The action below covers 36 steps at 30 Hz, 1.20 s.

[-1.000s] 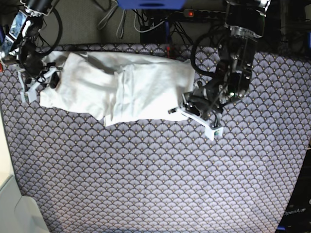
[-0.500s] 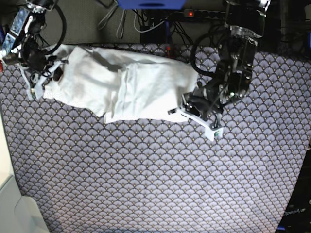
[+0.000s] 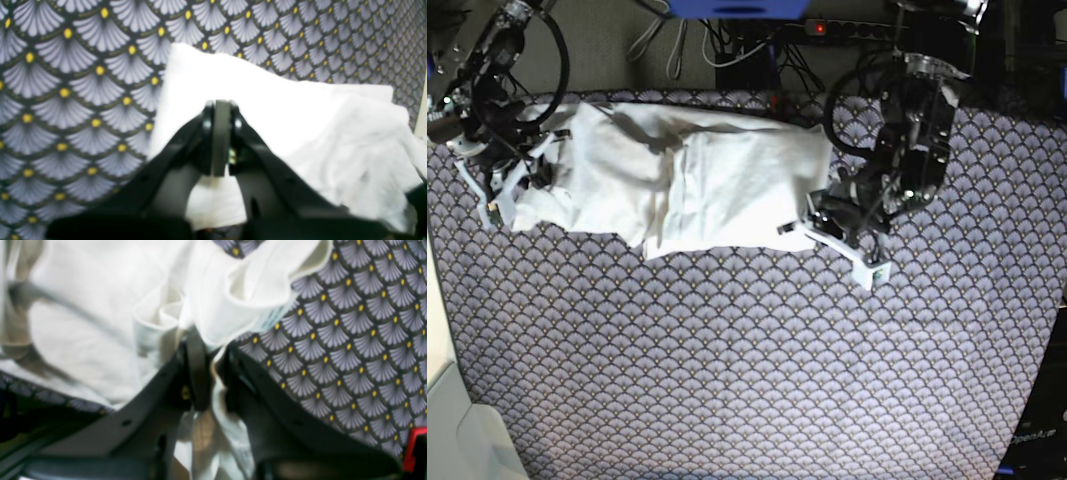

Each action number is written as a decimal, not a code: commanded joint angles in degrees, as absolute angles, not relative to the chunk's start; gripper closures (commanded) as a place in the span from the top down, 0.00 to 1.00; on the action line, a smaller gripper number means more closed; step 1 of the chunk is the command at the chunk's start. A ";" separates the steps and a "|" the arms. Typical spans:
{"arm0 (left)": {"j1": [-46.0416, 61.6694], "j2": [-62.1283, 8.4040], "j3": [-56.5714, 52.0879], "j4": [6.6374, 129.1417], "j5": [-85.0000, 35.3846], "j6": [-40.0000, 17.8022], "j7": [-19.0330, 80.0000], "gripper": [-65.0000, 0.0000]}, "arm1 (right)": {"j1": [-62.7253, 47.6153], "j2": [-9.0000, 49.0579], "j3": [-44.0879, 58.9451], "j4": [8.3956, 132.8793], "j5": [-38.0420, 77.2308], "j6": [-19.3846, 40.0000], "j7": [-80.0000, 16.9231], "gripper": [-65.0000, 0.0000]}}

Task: Fold the T-shirt properly
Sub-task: 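Grasp the shirt end beside the right gripper and pull it inward, then lift the shirt end with the right gripper and fold it over the body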

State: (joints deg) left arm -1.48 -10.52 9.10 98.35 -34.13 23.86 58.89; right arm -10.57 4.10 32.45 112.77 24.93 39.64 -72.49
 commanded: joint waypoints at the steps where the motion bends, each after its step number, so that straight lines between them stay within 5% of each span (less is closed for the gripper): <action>1: -2.24 -10.77 8.92 99.38 -34.59 23.87 58.33 0.01 | -10.15 4.18 32.66 114.33 26.33 40.00 -72.31 0.00; 22: 0.66 -9.45 8.92 98.77 -24.04 23.96 63.25 0.01 | -10.33 5.41 32.66 114.77 58.68 40.00 -80.00 0.00; 31: 2.68 -9.54 7.25 99.47 -23.96 24.04 63.87 0.01 | -9.10 3.74 32.57 114.77 59.91 40.00 -80.00 0.00; 36: 3.38 -8.57 1.19 103.34 -24.48 28.62 65.89 0.01 | -9.01 3.65 32.57 114.77 59.91 40.00 -80.00 0.00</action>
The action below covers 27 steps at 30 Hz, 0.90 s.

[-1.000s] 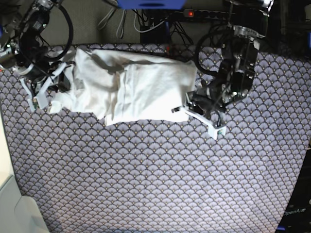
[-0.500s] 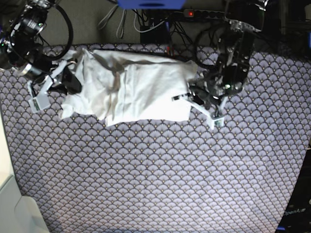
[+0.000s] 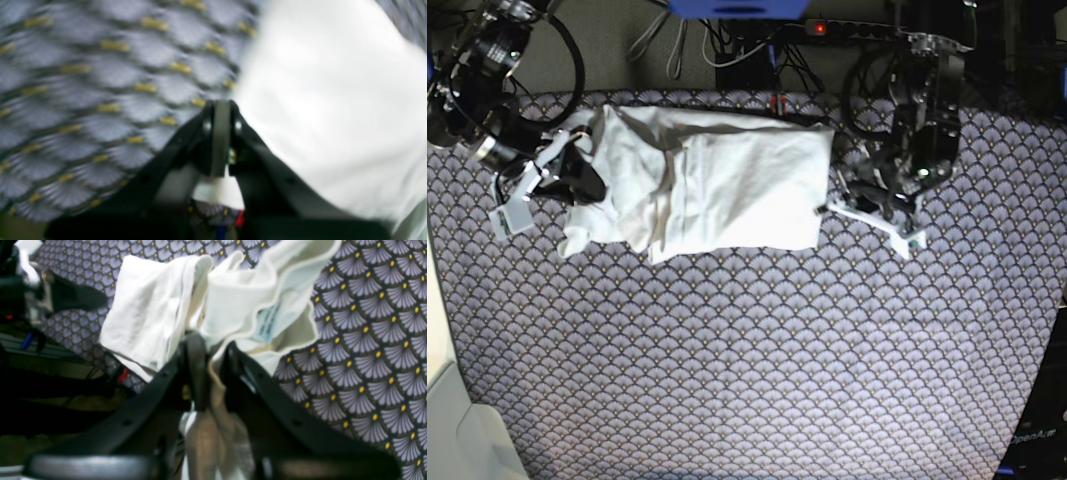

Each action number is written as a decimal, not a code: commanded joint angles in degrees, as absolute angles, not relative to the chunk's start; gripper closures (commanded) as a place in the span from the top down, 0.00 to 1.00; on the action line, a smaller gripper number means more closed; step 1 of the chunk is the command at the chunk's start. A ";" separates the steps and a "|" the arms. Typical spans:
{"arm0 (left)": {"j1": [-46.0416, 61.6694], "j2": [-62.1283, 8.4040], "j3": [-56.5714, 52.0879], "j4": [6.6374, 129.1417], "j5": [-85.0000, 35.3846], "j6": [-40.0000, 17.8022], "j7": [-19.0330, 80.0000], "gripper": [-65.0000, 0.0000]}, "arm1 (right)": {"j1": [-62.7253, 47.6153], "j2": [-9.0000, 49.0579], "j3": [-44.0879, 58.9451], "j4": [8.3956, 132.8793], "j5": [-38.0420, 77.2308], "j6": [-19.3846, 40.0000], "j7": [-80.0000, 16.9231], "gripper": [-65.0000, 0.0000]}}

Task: Fold the T-shirt properly
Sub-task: 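Lift the shirt end with the right gripper and fold it over the body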

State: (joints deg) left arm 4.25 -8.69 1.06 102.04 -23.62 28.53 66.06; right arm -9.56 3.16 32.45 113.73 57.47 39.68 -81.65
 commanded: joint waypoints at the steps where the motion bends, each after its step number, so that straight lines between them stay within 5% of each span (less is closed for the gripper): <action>1: 3.38 -8.75 0.40 104.57 -24.48 28.70 65.89 0.01 | -9.01 3.74 32.57 114.77 59.91 40.00 -80.00 0.00; 22: 0.22 -8.66 6.11 93.93 -23.96 29.93 68.09 0.01 | -2.51 -3.56 32.31 114.77 59.91 40.00 -80.00 0.00; 27: -0.22 -8.66 5.93 93.23 -23.96 29.93 68.18 0.01 | -2.51 -4.88 24.13 114.77 59.91 40.00 -80.00 0.00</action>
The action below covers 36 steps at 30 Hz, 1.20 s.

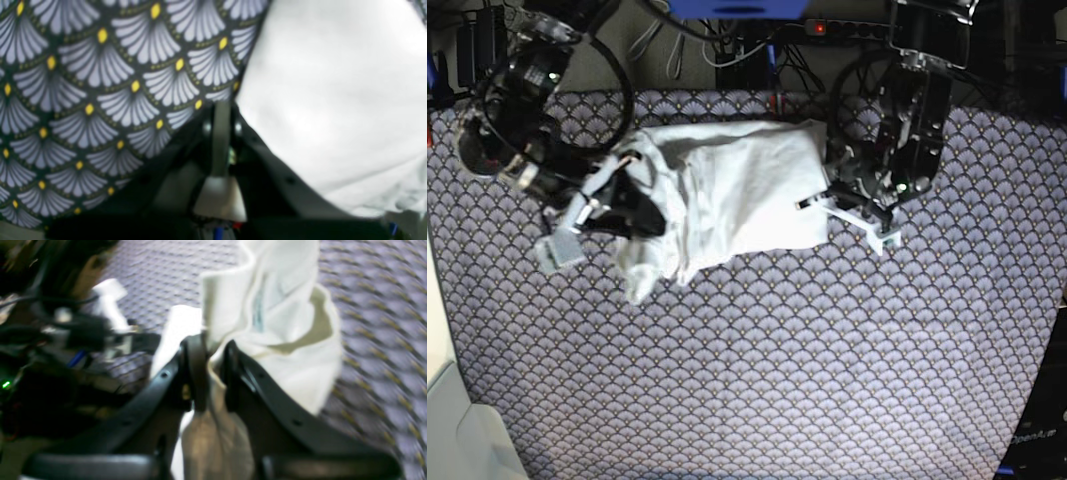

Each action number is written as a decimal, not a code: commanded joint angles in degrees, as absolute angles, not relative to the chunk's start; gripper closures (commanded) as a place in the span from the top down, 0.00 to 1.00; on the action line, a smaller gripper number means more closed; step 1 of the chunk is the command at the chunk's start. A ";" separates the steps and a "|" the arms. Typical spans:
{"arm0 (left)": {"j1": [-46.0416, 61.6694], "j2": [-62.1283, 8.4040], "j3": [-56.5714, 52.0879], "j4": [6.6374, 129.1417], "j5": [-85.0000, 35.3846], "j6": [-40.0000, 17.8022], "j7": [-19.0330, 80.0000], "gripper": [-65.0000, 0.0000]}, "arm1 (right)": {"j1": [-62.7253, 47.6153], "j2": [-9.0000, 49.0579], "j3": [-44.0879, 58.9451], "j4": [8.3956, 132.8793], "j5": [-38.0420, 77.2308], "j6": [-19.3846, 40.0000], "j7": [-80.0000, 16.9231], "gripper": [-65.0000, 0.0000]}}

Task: Fold the T-shirt properly
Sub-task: 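Lift the shirt end with the right gripper and fold it over the body, then press the folded end down with the right gripper and release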

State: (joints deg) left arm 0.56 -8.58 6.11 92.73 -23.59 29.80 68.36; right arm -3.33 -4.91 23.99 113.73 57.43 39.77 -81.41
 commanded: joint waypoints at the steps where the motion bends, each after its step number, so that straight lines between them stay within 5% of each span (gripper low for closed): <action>1: -0.31 -8.66 5.93 92.70 -23.96 29.93 68.18 0.01 | -2.51 -4.97 22.29 114.77 59.91 40.00 -80.00 0.00; 20: -0.75 -7.96 5.76 91.47 -23.96 29.93 68.53 0.01 | -5.14 -6.02 1.19 111.78 59.56 40.00 -70.29 0.00; 36: 3.30 -16.13 -4.88 102.20 -24.04 29.93 74.15 0.01 | 2.07 -3.21 -2.15 98.33 59.56 40.00 -66.51 0.01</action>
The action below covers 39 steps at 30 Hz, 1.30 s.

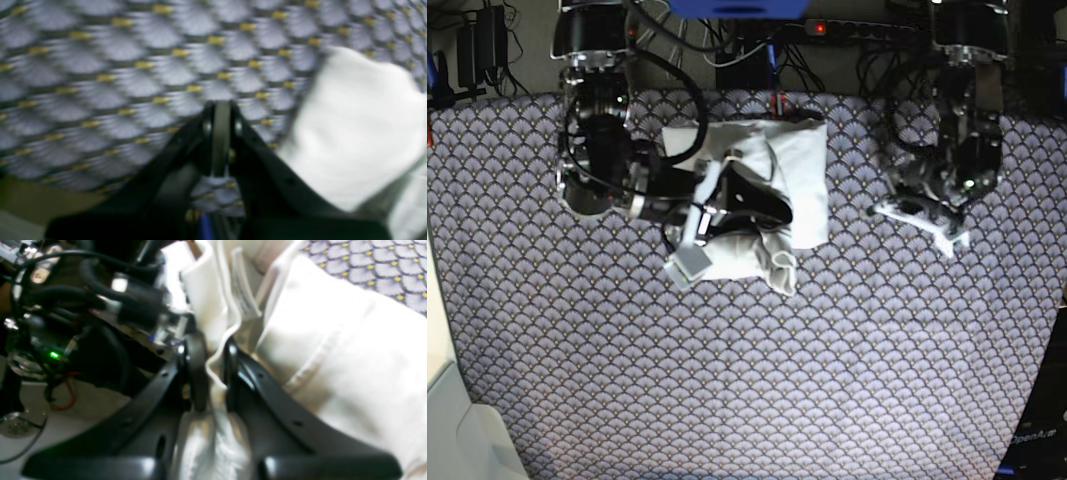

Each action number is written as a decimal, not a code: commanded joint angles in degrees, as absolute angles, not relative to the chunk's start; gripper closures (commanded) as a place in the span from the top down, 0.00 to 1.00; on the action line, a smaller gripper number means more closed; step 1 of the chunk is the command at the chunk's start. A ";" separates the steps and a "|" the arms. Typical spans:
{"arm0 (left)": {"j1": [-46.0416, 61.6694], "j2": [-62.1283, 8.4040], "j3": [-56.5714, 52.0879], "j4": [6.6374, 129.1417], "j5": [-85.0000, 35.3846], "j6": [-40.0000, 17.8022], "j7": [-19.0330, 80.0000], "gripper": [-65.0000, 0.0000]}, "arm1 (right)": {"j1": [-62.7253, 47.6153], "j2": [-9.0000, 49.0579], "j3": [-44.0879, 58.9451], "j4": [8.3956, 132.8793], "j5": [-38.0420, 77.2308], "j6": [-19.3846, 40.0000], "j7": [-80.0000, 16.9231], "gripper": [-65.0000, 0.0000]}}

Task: Fold the T-shirt properly
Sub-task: 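Press the folded end down with the right gripper and release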

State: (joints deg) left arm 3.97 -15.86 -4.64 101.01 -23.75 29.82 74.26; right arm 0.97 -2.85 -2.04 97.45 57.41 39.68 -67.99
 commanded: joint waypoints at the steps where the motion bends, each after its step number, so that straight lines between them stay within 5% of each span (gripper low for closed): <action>1: 4.18 -16.92 -5.76 102.90 -24.04 29.93 74.24 0.01 | 2.15 -3.21 -2.15 98.07 59.56 40.00 -66.51 0.01; 12: 10.51 -19.38 -14.29 109.85 -24.04 29.76 74.33 0.01 | 3.38 -3.12 -2.95 90.24 59.56 40.00 -62.64 0.28; 24: 11.03 -19.38 -15.43 109.85 -24.04 29.76 74.33 0.01 | 5.58 -2.77 -14.64 77.76 59.47 40.00 -52.79 0.28; 39: 10.86 -19.38 -15.43 109.76 -24.04 29.67 74.33 0.01 | 8.92 4.26 -15.78 76.70 59.56 40.00 -51.12 0.28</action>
State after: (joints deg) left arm 11.53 -18.59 -15.07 108.86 -24.03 29.76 74.81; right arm 7.70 4.29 -16.03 75.85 58.37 39.68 -51.86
